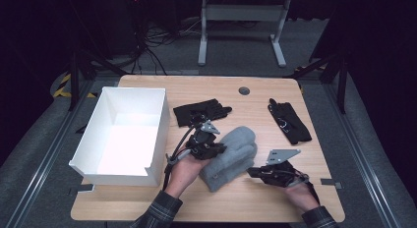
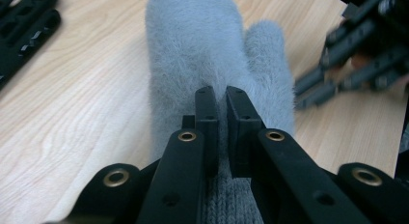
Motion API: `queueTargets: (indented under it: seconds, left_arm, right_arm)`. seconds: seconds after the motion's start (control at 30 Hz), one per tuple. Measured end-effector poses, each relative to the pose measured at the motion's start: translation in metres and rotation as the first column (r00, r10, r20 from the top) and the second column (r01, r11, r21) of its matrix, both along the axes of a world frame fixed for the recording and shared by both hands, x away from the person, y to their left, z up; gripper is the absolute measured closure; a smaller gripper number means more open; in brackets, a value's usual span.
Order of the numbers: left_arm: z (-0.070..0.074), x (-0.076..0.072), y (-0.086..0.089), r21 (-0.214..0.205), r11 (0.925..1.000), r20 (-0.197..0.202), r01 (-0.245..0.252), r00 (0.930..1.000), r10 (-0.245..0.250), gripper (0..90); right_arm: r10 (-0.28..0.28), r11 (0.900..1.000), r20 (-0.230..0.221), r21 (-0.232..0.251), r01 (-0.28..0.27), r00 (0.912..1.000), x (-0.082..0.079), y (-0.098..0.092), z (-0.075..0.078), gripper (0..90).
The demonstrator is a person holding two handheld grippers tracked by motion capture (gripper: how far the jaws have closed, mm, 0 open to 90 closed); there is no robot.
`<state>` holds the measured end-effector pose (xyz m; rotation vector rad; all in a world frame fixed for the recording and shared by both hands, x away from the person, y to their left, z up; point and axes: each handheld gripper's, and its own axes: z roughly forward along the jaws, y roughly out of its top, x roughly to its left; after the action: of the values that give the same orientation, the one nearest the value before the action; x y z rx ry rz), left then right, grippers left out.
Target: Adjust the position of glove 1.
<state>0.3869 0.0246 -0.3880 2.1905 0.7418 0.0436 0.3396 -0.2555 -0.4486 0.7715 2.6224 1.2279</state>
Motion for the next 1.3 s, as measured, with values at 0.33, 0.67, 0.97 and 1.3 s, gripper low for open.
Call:
queueTargets:
  seconds: [0.33, 0.67, 0.97, 1.3]
  left_arm:
    - [-0.008, -0.007, -0.011, 0.012, 0.9999, -0.010, 0.008, 0.9999, -0.008, 85.7]
    - [-0.028, -0.008, -0.020, 0.072, 0.9971, -0.034, 0.021, 0.9992, -0.019, 85.2]
    - [-0.013, -0.006, -0.008, -0.003, 0.9998, 0.004, 0.019, 0.9998, -0.019, 69.3]
    - [-0.029, 0.020, 0.027, 0.052, 0.9954, -0.040, -0.081, 0.9958, 0.083, 90.0]
  right_arm:
    - [-0.130, 0.9912, 0.003, 0.023, 0.130, 0.9915, 0.010, -0.038, 0.000, 77.7]
    - [-0.150, 0.9887, 0.001, 0.008, 0.150, 0.9887, 0.012, -0.040, -0.001, 73.2]
    - [-0.137, 0.9902, 0.010, 0.029, 0.137, 0.9905, 0.008, -0.037, 0.004, 78.3]
    - [-0.029, 0.9989, -0.026, 0.037, 0.030, 0.9992, -0.002, -0.005, 0.005, 90.0]
